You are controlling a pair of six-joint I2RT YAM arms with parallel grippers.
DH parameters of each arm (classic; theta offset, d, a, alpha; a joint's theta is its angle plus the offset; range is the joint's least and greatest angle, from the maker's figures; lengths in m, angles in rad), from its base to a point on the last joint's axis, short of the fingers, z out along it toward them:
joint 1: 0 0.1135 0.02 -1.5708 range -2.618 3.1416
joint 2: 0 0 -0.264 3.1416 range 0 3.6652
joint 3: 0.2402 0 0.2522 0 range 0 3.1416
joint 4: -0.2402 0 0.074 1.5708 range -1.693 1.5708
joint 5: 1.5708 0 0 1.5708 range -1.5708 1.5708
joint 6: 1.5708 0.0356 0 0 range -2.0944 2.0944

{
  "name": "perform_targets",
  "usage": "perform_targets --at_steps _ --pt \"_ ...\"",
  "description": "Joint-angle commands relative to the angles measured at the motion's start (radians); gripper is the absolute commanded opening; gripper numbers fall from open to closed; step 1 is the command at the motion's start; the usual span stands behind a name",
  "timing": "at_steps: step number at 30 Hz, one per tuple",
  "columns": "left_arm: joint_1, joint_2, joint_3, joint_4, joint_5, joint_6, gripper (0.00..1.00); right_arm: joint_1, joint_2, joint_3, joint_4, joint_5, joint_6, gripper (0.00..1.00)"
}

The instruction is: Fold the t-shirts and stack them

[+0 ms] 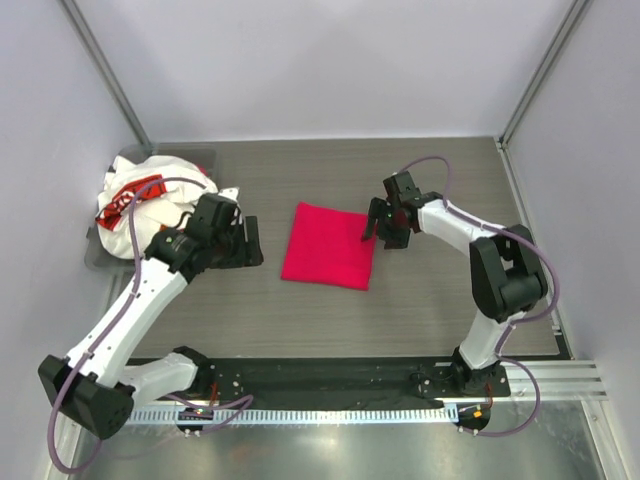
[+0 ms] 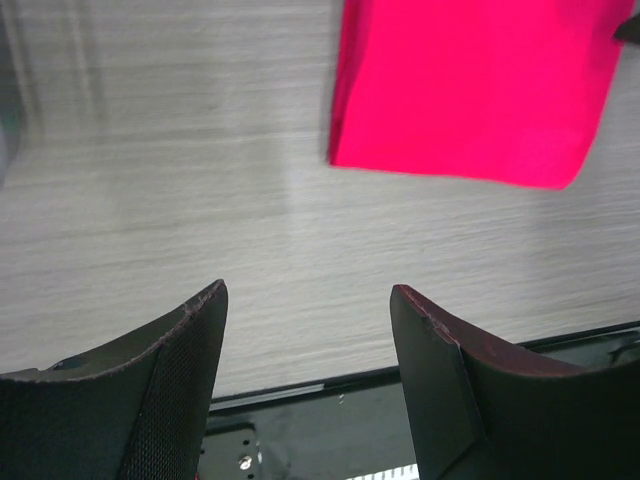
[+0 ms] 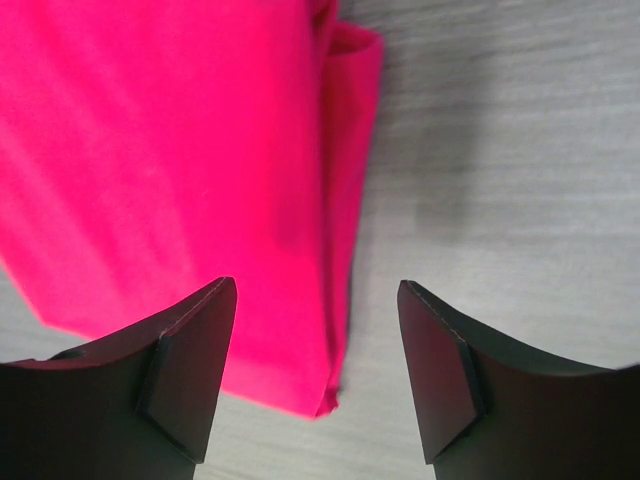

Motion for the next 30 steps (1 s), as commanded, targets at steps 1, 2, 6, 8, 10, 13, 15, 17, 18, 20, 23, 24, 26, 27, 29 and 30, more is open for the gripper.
perform_targets --at_steps 1,2,6,8,10,13,15,17,18,20,23,24,26,27,29,30 --pt "0.004 -0.096 -0.054 0.013 -0.047 0.022 0.67 -0.017 0.061 0.078 0.005 -0.002 -0.047 0.70" --pt "0.004 -0.113 -0.066 0.021 -0.050 0.022 0.67 -0.016 0.099 0.088 0.007 -0.009 -0.048 0.67" --pt "0.004 -0.195 -0.123 0.033 -0.068 0.031 0.67 -0.019 0.161 0.104 0.028 -0.035 -0.045 0.57" --pt "0.004 -0.231 -0.139 0.041 -0.087 0.037 0.67 -0.017 0.181 0.092 0.050 -0.046 -0.036 0.53" --pt "0.003 -0.252 -0.168 0.049 -0.102 0.042 0.67 -0.017 0.192 0.072 0.060 -0.051 -0.034 0.50" --pt "0.004 -0.298 -0.197 0.069 -0.121 0.034 0.68 -0.017 0.210 0.050 0.076 -0.043 -0.037 0.30" --pt "0.004 -0.320 -0.191 0.062 -0.133 0.028 0.68 -0.025 0.219 0.047 0.077 -0.034 -0.045 0.19" --pt "0.004 -0.337 -0.180 0.043 -0.148 0.023 0.68 -0.048 0.224 0.052 0.071 -0.034 -0.053 0.03" --pt "0.003 -0.341 -0.174 0.032 -0.163 0.020 0.69 -0.059 0.226 0.059 0.064 -0.028 -0.068 0.01" --pt "0.003 -0.349 -0.154 -0.002 -0.174 0.011 0.69 -0.101 0.226 0.090 0.024 0.000 -0.097 0.01" --pt "0.003 -0.386 -0.174 0.012 -0.165 0.005 0.69 -0.151 0.219 0.149 -0.024 0.079 -0.160 0.01" --pt "0.003 -0.416 -0.186 0.025 -0.168 -0.004 0.70 -0.180 0.224 0.177 -0.044 0.125 -0.206 0.01" --pt "0.004 -0.445 -0.224 0.067 -0.173 -0.006 0.70 -0.200 0.262 0.241 -0.114 0.260 -0.246 0.01" --pt "0.003 -0.456 -0.231 0.073 -0.177 -0.006 0.73 -0.220 0.279 0.303 -0.133 0.289 -0.261 0.01" --pt "0.003 -0.481 -0.241 0.079 -0.202 0.002 0.75 -0.247 0.323 0.358 -0.162 0.363 -0.263 0.01" --pt "0.004 -0.485 -0.246 0.081 -0.216 -0.001 0.77 -0.257 0.334 0.366 -0.160 0.383 -0.267 0.01"
